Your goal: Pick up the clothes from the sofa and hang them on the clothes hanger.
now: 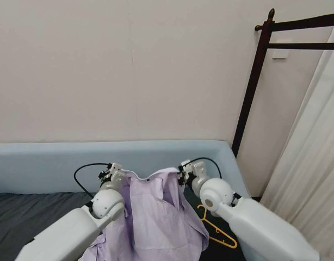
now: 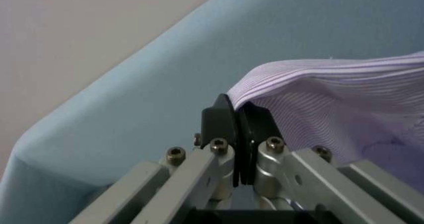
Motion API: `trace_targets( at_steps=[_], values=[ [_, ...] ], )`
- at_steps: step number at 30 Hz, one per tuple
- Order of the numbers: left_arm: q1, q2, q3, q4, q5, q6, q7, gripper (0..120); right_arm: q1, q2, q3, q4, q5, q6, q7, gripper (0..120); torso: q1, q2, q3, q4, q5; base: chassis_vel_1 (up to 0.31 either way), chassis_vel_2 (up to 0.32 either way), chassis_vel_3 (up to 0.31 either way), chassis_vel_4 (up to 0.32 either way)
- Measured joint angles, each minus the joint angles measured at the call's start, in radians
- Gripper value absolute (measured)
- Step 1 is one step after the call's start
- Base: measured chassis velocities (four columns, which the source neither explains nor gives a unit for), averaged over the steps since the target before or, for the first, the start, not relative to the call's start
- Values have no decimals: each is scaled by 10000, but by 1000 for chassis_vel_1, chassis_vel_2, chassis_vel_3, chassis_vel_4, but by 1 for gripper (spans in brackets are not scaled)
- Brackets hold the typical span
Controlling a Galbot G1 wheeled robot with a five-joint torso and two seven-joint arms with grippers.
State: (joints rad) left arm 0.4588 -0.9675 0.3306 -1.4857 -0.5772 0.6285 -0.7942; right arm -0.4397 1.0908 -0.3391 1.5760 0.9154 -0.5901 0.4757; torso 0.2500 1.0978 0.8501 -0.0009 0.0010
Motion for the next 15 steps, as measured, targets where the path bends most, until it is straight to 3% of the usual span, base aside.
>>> trace_targets(
  at_steps=[8, 15],
  values=[
    [-179, -126, 229, 930, 479, -225, 212, 0, -98, 976, 128, -1674, -1172, 379, -341, 0, -3, 1, -2, 9, 3, 0, 0, 0, 0],
    [128, -936, 275, 1900, 1059, -611, 438, 0, 23, 1576, -93, -2827, -1745, 906, -763, 0, -3, 1, -2, 5, -2, 0, 0, 0, 0]
  ],
)
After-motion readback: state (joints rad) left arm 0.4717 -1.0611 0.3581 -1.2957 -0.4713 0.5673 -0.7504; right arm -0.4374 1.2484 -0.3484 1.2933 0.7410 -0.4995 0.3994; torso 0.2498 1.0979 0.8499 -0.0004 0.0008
